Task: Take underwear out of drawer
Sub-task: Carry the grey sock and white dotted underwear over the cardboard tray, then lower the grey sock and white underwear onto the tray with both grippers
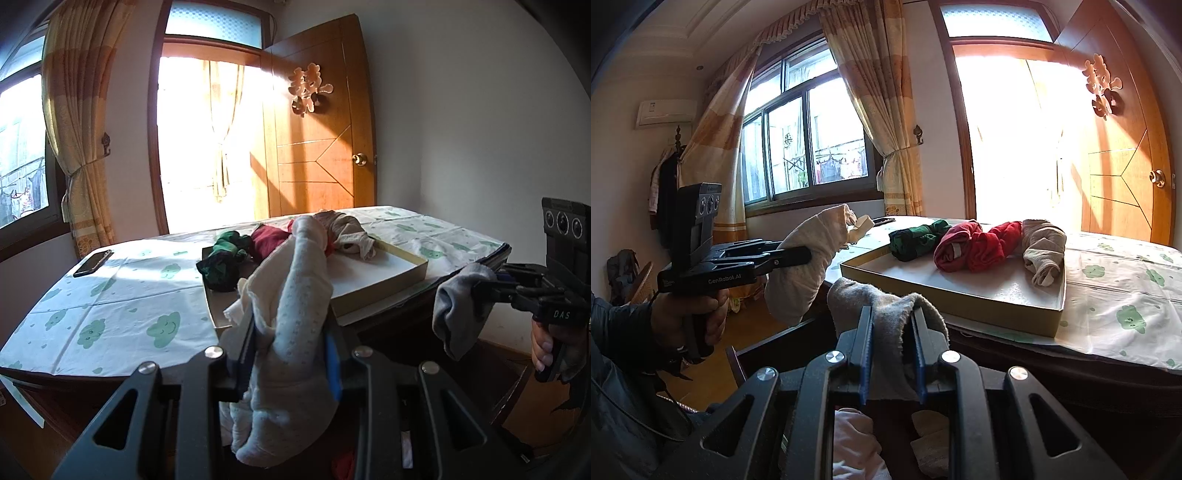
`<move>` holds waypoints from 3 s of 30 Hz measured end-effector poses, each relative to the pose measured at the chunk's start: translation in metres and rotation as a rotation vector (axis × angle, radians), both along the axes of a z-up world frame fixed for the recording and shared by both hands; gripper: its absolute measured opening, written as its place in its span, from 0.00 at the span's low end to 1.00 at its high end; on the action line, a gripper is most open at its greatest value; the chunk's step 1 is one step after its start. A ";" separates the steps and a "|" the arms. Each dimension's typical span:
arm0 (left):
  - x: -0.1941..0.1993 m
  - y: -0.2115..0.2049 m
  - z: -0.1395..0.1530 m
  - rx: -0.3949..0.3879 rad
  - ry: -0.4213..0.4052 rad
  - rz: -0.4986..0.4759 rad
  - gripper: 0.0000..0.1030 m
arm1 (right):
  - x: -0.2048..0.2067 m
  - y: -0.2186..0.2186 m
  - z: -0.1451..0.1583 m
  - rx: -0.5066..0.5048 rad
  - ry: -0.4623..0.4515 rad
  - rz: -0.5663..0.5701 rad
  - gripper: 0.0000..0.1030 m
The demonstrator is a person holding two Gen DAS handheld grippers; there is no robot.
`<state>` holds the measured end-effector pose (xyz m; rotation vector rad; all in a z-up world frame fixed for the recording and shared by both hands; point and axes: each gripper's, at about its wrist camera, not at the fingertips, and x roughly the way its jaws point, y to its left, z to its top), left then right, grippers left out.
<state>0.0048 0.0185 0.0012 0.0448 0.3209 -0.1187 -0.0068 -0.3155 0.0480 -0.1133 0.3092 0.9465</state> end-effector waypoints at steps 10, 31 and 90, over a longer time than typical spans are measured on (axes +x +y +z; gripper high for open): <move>0.022 0.003 0.015 0.017 0.009 -0.002 0.30 | 0.012 0.005 0.023 -0.004 -0.023 -0.012 0.20; 0.073 0.004 0.035 0.063 0.031 0.005 0.30 | 0.055 0.010 0.050 -0.027 -0.010 -0.047 0.20; 0.279 0.040 0.036 -0.098 0.297 0.046 0.30 | 0.279 0.071 0.058 -0.201 0.304 -0.319 0.21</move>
